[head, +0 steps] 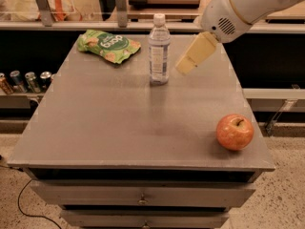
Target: Pick blue plastic bottle
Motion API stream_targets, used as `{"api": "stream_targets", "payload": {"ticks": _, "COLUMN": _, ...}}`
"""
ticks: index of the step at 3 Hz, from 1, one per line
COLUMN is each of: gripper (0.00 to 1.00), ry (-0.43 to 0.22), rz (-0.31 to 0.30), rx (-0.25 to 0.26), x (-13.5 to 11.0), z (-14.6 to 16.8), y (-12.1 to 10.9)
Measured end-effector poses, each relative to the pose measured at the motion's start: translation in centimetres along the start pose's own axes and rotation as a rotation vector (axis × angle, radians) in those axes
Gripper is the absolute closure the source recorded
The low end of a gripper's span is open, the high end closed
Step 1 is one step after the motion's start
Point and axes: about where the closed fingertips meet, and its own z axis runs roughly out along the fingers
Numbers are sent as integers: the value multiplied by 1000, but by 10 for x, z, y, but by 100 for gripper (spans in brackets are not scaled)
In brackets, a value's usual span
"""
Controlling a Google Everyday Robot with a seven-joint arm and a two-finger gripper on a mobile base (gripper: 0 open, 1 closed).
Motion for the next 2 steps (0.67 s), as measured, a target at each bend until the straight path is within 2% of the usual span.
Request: {"api": "stream_targets", "payload": {"ticks": 2, "gripper": 0, "ry": -166, "rz": 78, "rx": 10, "x": -15, "z": 37, "y": -21}}
